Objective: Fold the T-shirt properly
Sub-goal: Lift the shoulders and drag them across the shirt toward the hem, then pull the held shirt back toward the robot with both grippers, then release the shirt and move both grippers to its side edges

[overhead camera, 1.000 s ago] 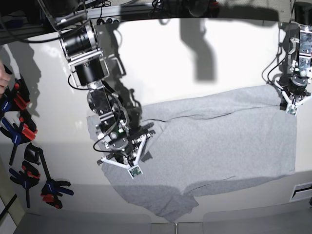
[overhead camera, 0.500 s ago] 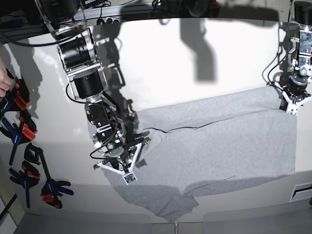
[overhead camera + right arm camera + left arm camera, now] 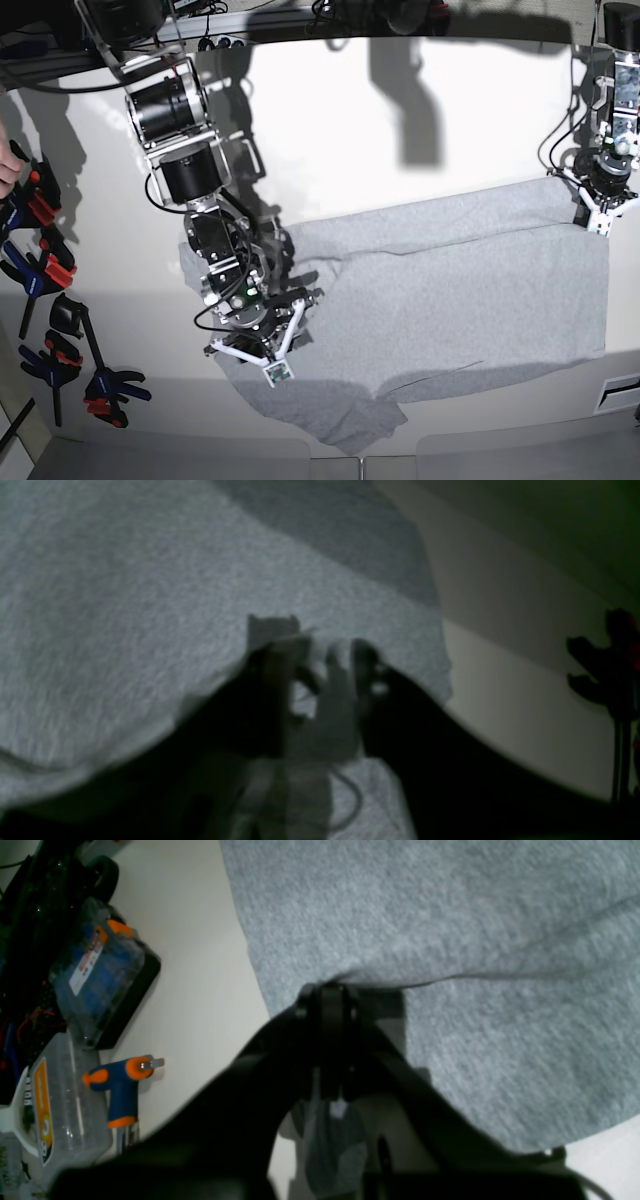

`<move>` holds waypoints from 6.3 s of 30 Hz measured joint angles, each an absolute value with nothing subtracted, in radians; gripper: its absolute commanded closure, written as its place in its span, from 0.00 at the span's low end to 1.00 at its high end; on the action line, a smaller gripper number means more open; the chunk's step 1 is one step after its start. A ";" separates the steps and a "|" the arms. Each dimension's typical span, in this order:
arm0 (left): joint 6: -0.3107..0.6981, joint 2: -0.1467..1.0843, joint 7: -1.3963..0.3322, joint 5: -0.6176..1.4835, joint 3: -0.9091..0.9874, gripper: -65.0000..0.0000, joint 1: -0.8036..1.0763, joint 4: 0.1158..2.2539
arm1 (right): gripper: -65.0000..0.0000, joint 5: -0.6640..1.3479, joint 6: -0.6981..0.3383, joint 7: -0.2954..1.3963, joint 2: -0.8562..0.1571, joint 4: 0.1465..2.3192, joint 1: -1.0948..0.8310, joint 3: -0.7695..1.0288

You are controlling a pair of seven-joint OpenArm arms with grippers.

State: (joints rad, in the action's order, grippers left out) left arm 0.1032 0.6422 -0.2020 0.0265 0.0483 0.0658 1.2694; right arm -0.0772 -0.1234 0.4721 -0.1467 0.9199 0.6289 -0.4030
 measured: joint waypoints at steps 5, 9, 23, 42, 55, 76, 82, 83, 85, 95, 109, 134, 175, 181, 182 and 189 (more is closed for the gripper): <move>0.103 0.642 -0.202 0.027 0.048 1.00 0.066 1.269 | 0.66 -0.077 -0.123 0.480 -0.141 0.920 0.628 -0.403; 0.103 0.642 -0.202 0.027 0.048 1.00 0.066 1.269 | 0.66 -0.077 -0.123 0.461 -0.142 0.920 0.629 -0.403; 0.003 0.694 -0.053 -0.029 0.049 0.54 0.063 1.269 | 0.66 -0.077 -0.123 0.490 -0.141 0.920 0.629 -0.403; 0.065 0.514 -0.455 0.503 0.252 0.54 0.043 1.344 | 0.66 0.171 -0.238 0.698 -0.153 0.920 0.623 -0.069; 0.106 0.476 -0.520 0.480 0.265 0.54 0.042 1.306 | 0.66 0.055 -0.266 0.616 -0.157 0.928 0.418 0.076; 0.110 0.454 -0.560 0.346 0.270 0.55 0.180 1.377 | 0.66 0.059 -0.270 0.683 -0.163 1.228 0.169 0.077; 0.109 0.455 -0.548 0.308 0.270 0.55 0.294 1.464 | 0.66 0.060 -0.270 0.706 -0.163 1.398 0.016 0.079; 0.109 0.455 -0.547 0.301 0.270 0.55 0.311 1.478 | 0.66 0.060 -0.270 0.705 -0.163 1.424 -0.010 0.079; 0.107 0.455 -0.545 0.289 0.270 0.55 0.348 1.510 | 0.66 0.067 -0.270 0.704 -0.173 1.467 -0.063 0.079; 0.106 0.454 -0.577 0.188 0.270 0.55 0.501 1.672 | 0.66 0.109 -0.268 0.696 -0.274 1.574 -0.257 0.180; 0.101 0.454 -0.706 0.179 0.267 0.55 0.609 1.803 | 0.66 0.098 -0.247 0.682 -0.289 1.724 -0.547 0.348; 0.105 0.455 -0.579 0.088 0.268 0.54 0.679 1.953 | 0.66 0.052 -0.206 0.718 -0.285 1.819 -0.602 0.343; 0.381 0.467 -0.745 0.475 0.268 0.41 -0.330 1.206 | 0.34 0.004 -0.263 0.883 -0.287 2.136 -0.300 0.342; 0.394 0.460 -0.618 0.387 0.271 0.41 -0.540 0.749 | 0.34 0.047 -0.263 0.919 -0.285 2.136 -0.301 0.342; 0.393 0.454 -0.586 0.355 0.270 0.41 -0.559 0.682 | 0.34 0.066 -0.263 0.925 -0.284 2.136 -0.301 0.342; 0.389 0.448 -0.377 0.194 0.270 0.41 -0.635 0.442 | 0.34 0.140 -0.291 0.934 -0.285 2.136 -0.302 0.342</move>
State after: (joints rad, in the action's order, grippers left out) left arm 0.3889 0.4480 -0.3771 0.1944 0.2699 -0.6350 0.4423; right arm 0.1398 -0.2909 0.9337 -0.2848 2.1357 -0.3016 0.3424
